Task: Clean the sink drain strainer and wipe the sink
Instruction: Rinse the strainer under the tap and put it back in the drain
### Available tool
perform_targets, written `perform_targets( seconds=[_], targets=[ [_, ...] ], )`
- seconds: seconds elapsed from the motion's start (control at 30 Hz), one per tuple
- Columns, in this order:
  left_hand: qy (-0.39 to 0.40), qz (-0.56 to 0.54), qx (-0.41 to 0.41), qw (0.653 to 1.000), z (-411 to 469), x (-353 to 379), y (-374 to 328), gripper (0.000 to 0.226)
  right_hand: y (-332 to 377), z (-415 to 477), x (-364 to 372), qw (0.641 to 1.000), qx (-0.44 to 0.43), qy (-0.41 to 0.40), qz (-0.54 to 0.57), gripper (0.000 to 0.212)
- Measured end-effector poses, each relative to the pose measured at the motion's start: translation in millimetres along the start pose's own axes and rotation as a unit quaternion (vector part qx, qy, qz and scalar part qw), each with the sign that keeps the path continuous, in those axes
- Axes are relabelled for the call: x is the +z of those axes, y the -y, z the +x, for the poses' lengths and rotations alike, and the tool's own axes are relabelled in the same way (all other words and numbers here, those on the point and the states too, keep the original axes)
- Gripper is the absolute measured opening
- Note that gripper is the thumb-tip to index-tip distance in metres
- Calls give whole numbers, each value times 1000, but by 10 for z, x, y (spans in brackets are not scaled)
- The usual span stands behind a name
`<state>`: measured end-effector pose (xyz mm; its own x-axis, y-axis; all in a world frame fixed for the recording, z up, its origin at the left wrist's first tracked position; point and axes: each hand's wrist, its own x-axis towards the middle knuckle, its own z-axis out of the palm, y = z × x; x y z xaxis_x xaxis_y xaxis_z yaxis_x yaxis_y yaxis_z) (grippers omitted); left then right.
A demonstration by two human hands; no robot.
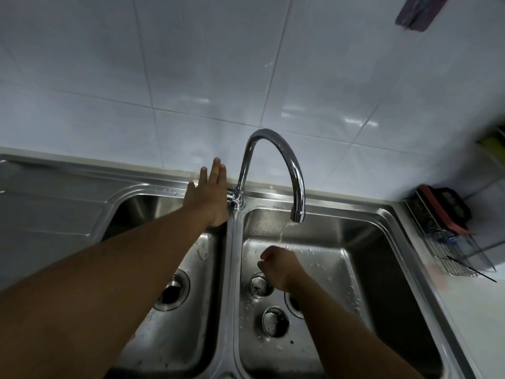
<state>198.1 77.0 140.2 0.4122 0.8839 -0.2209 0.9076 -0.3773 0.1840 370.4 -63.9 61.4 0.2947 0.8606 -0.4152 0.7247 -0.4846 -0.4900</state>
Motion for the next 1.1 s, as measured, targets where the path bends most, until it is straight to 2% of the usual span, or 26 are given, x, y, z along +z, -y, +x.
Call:
perform_targets(
  seconds=[0.03, 0.17, 0.3, 0.37, 0.43, 0.53, 0.6, 0.7, 0.77, 0.83, 0.87, 0.93, 1.0, 1.1],
  targets=[
    [-4, -6, 0, 1000, -2, 29, 4, 109, -14, 26, 27, 1000, -2, 5, -11, 11],
    [-4, -8, 4, 1000, 47, 36, 56, 111, -83, 109, 181, 996, -51, 15, -76, 32],
    [-15, -16, -2, 1000, 93, 54, 39, 110, -148, 176, 276, 989, -103, 34, -102, 26],
    [-17, -19, -9, 1000, 81, 86, 1, 112, -170, 169, 283, 995, -94, 22, -19, 22],
    [-23, -18, -11, 1000, 68, 107, -27, 112, -190, 154, 265, 992, -26, 13, 125, 21],
    [-40, -23, -22, 999, 7, 155, -90, 110, -187, 160, 231, 956, 63, 63, 279, 22],
    [-56, -22, -17, 998, -66, 232, -192, 108, -181, 108, 186, 942, 81, 103, 308, 23],
    [-83, -47, 0, 995, -205, 383, -411, 102, -285, 81, 174, 970, 64, 102, 212, 27],
    [-93, -67, 30, 993, -296, 488, -529, 92, -420, 126, 230, 996, -8, 75, 41, 28],
    [-44, -101, 68, 992, -357, 573, -621, 76, -496, 130, 325, 992, -51, 66, -98, 20],
    [7, -130, 83, 988, -371, 605, -665, 66, -545, 154, 410, 989, -38, 73, -126, 23],
    [84, -180, 106, 974, -402, 684, -755, 45, -675, 181, 621, 977, 7, 108, -183, 43],
    [106, -213, 112, 965, -413, 753, -852, 33, -791, 204, 825, 962, 33, 141, -230, 55],
    [127, -275, 97, 948, -412, 839, -961, 24, -912, 217, 1047, 967, 21, 136, -213, 49]
  ],
)
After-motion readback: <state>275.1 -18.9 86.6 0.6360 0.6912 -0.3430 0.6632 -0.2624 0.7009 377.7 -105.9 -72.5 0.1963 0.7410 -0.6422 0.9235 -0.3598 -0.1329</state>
